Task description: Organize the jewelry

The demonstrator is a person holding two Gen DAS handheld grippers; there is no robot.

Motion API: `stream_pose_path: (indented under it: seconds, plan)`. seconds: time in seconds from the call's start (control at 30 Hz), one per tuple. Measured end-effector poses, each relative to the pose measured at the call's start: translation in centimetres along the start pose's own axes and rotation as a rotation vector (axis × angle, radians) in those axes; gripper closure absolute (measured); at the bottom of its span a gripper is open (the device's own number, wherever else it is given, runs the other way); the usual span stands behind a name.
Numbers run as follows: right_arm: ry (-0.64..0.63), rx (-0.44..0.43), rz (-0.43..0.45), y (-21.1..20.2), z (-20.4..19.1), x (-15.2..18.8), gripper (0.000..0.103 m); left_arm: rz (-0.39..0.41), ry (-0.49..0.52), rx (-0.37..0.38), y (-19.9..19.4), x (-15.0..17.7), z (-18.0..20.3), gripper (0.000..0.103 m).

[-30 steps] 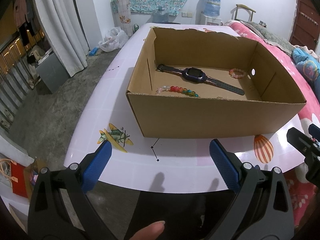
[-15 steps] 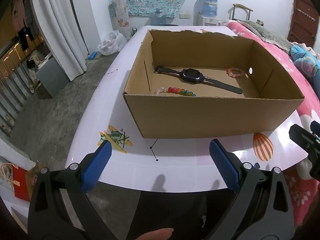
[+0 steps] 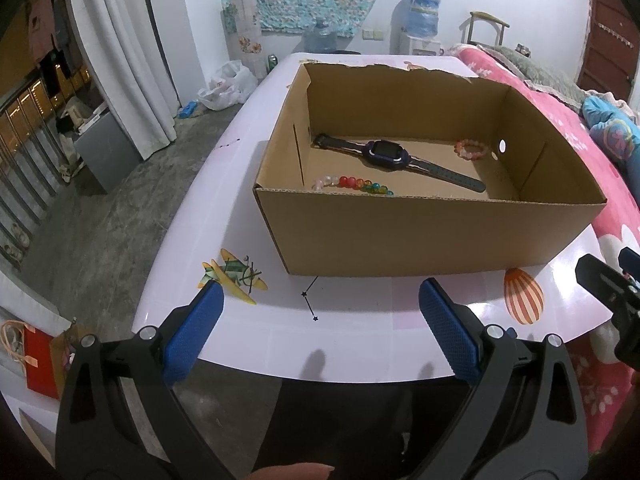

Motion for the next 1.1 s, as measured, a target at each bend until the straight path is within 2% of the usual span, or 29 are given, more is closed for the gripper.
stream_pose_path:
  seconds: [1.1]
  plan:
    - [-0.008, -0.006, -0.007, 0.34, -0.67, 0.01, 0.007, -0.005, -0.014, 0.001, -0.04, 0.03, -0.21, 0.008]
Point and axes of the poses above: each gripper's, at about its wrist camera, not at the fingertips, and y roughly the way its jaws point, z to its right, x to its underside, the point moved 1 cm from there along y, roughly the way its jaws point, and after that the axes turned 10 degrees about z, right-handed, at the moved point
